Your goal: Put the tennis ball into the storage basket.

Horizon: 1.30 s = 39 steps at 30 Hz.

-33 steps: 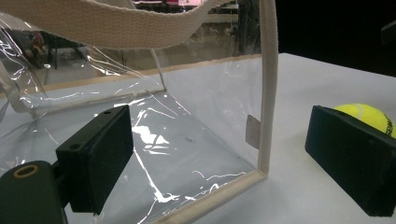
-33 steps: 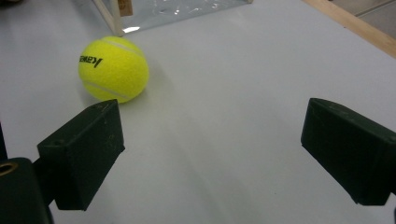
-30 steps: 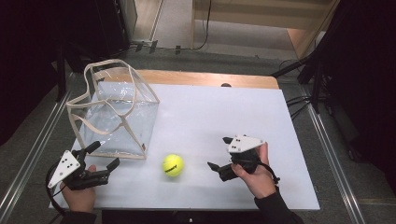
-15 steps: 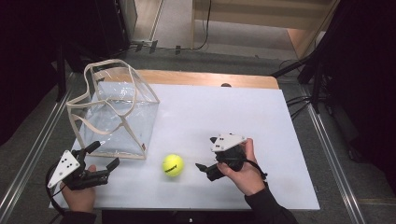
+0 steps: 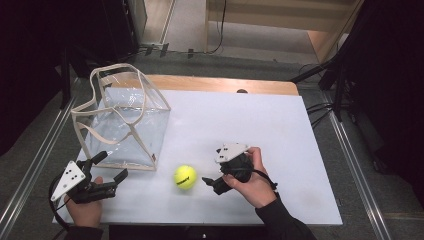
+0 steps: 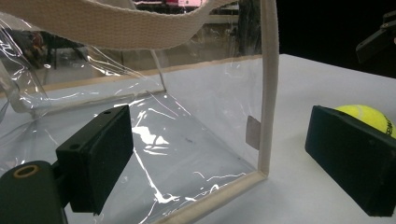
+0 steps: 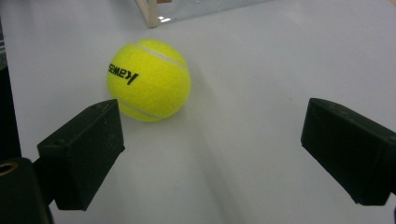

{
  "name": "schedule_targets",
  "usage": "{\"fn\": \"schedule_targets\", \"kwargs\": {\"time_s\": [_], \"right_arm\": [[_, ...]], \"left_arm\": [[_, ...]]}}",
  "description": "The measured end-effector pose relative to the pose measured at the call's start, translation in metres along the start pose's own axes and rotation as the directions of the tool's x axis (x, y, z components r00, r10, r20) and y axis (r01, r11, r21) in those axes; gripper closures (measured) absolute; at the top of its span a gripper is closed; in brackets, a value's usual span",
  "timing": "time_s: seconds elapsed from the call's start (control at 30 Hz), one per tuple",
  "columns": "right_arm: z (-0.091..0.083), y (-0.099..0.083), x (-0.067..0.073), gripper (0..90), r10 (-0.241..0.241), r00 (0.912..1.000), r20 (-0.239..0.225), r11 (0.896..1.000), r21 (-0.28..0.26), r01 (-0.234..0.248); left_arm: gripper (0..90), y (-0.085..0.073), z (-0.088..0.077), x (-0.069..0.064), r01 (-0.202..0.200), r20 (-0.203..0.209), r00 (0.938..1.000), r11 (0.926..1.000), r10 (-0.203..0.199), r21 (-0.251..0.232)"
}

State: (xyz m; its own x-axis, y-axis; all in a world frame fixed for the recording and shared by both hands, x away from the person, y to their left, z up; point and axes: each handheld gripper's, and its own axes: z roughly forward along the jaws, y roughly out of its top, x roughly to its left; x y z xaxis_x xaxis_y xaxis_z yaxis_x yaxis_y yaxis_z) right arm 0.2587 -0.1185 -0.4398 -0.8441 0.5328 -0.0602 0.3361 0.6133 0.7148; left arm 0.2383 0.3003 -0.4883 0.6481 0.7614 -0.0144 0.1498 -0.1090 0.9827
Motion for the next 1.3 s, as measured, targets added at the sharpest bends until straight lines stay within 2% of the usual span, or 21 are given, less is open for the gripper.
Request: {"fn": "schedule_targets", "kwargs": {"time_s": [0.63, 1.0, 1.3], "right_arm": [[0.020, 0.012, 0.009, 4.7, -0.036, 0.9985, -0.040, 0.998, 0.047, 0.038], [0.030, 0.016, 0.013, 4.7, -0.035, 0.9975, -0.061, 0.996, 0.076, 0.040], [0.036, 0.021, 0.016, 4.7, -0.055, 0.9955, -0.077, 0.994, 0.090, 0.062]], "left_arm": [[8.3, 0.000, 0.000, 0.000, 0.001, 0.000, 1.0000, 1.0000, -0.001, 0.000], [8.3, 0.000, 0.000, 0.001, 0.002, 0.002, 1.0000, 1.0000, -0.002, -0.001], [8.3, 0.000, 0.000, 0.001, 0.002, 0.001, 1.0000, 1.0000, -0.002, 0.000]]}}
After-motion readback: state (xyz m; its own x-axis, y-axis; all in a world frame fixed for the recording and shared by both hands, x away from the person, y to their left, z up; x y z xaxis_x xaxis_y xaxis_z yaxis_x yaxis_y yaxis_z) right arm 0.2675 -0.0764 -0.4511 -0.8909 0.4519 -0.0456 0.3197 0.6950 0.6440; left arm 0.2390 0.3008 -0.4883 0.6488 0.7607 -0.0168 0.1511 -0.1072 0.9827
